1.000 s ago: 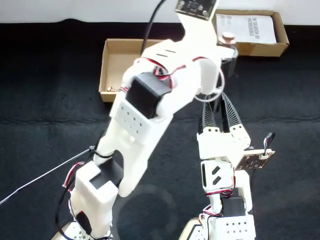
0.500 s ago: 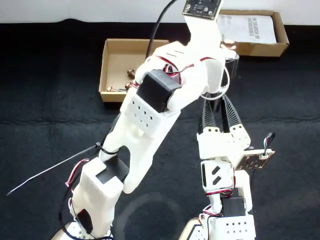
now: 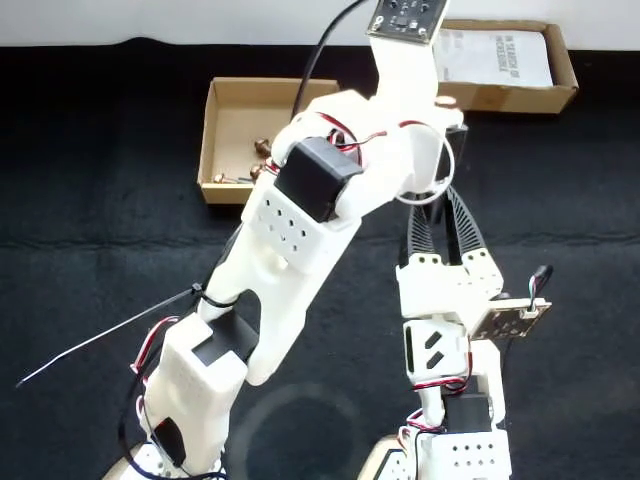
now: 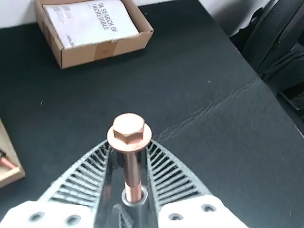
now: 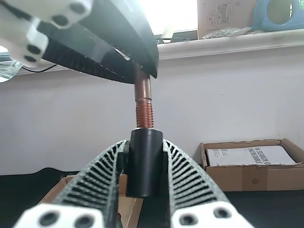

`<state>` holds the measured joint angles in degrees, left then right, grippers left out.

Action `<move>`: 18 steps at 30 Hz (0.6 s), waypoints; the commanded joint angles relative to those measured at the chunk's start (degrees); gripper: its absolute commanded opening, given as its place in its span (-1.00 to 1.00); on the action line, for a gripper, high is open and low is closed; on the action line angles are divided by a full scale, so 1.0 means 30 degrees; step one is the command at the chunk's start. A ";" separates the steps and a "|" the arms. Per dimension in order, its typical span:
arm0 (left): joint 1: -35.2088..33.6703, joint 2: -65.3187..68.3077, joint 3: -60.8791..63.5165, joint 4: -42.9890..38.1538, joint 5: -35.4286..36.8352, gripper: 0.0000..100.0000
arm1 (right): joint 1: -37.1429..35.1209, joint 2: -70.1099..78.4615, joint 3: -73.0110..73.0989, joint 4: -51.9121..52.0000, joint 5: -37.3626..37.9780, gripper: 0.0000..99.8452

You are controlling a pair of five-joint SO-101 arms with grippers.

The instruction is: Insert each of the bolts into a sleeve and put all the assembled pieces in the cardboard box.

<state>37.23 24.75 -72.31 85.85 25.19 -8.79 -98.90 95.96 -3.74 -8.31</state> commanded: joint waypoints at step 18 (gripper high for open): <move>0.1861 -0.0220 0.5084 0.2432 0.0059 -0.98 | 0.0103 -0.0073 0.2564 -0.0278 -0.0147 -0.98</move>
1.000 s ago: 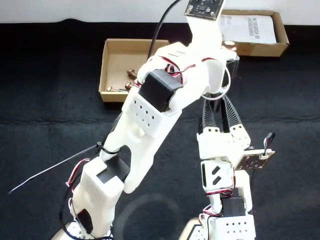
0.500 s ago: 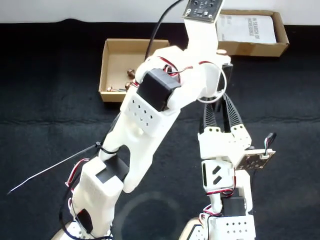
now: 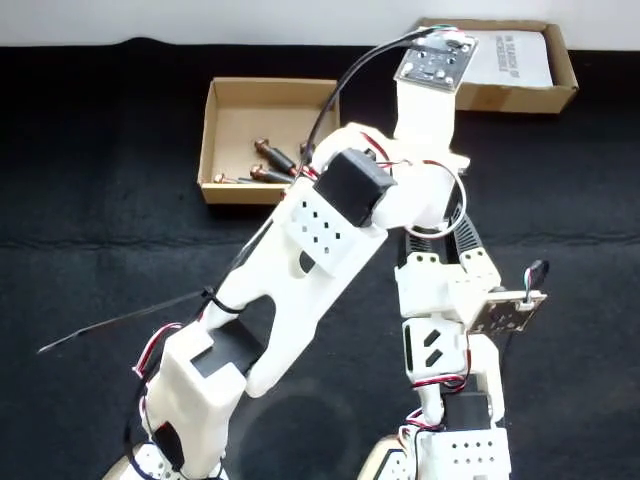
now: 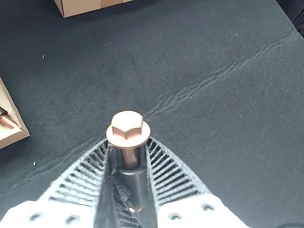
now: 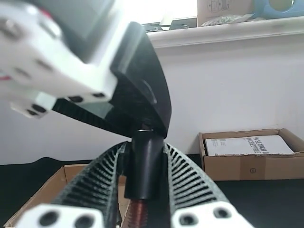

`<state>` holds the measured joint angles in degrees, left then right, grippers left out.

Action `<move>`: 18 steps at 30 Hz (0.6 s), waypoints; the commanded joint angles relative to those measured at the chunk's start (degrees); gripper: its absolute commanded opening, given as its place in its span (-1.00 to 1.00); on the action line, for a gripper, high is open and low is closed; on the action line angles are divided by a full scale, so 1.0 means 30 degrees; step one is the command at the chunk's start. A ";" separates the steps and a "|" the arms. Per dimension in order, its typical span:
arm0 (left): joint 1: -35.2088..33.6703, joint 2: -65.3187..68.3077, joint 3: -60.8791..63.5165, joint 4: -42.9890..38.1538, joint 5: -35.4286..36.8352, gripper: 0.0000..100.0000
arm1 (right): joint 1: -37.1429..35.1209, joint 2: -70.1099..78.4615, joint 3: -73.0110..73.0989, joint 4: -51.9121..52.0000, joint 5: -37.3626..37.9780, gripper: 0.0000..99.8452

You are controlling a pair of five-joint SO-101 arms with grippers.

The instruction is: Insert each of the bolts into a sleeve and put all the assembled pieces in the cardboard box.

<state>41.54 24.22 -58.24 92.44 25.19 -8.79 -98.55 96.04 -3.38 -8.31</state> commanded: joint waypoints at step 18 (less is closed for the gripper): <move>0.2681 -0.6989 -0.0747 0.2813 0.0029 -0.97 | 0.0073 -0.0073 0.2535 -0.0484 0.0791 -0.98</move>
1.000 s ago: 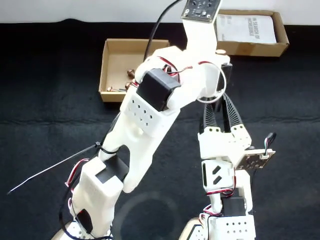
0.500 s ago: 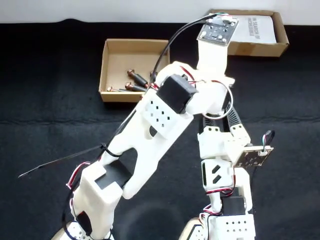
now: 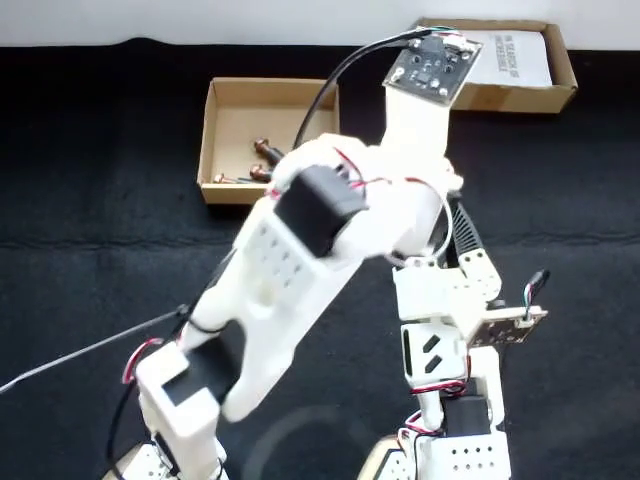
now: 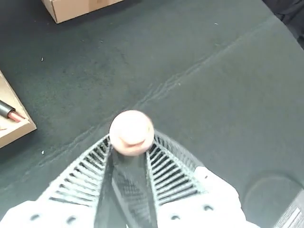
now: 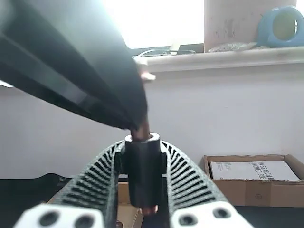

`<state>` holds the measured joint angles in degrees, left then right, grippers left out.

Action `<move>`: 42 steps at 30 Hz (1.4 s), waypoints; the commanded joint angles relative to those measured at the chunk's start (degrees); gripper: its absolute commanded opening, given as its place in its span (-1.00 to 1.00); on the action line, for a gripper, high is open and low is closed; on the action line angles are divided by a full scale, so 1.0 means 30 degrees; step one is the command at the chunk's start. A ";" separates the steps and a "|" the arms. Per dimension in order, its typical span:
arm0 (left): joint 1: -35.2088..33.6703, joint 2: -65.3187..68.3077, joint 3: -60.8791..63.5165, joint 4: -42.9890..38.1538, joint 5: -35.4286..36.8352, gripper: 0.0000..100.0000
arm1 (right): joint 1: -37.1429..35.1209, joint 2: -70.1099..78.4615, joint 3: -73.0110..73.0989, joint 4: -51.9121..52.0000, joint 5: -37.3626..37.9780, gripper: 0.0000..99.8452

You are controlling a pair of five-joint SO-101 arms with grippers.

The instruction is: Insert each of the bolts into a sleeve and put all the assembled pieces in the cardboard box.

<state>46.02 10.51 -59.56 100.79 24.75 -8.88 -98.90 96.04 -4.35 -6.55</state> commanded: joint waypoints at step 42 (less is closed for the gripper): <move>-2.1817 -2.4718 2.9875 -0.4073 0.0117 -0.98 | -0.1245 0.0161 -0.8835 1.0505 0.0293 -0.98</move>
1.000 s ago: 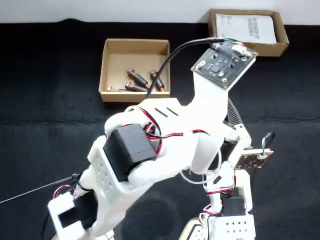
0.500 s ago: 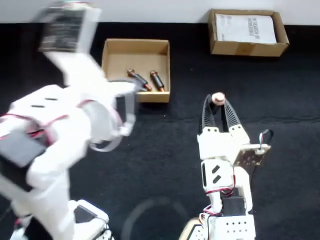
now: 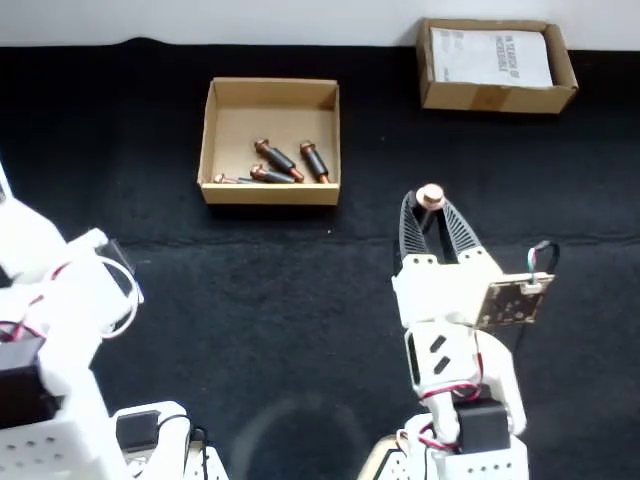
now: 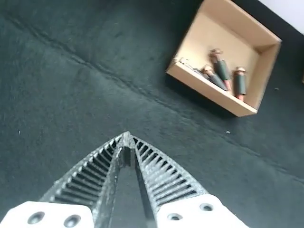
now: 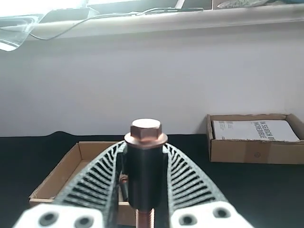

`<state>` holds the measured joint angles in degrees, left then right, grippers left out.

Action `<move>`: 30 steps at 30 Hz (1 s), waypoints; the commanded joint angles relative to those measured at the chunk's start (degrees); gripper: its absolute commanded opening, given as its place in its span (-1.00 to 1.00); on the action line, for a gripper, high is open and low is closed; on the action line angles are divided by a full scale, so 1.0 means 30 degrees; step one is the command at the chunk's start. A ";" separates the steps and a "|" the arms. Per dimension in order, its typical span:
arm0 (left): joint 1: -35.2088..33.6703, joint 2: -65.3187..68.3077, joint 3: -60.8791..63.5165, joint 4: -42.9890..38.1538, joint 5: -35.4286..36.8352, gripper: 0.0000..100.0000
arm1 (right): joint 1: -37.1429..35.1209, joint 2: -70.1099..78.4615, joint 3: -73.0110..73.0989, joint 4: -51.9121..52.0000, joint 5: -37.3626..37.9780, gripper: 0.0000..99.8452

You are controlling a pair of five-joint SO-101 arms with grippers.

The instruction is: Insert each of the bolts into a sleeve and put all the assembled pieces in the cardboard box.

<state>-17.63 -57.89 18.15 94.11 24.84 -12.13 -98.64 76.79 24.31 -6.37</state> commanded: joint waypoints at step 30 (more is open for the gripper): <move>-0.0571 -1.4842 2.6330 -1.5267 0.0147 -0.98 | -0.3297 2.4952 -2.2051 0.7223 0.1612 -0.98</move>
<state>-18.95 -101.67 96.04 49.10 25.10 -19.34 -29.54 17.45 45.85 -1.89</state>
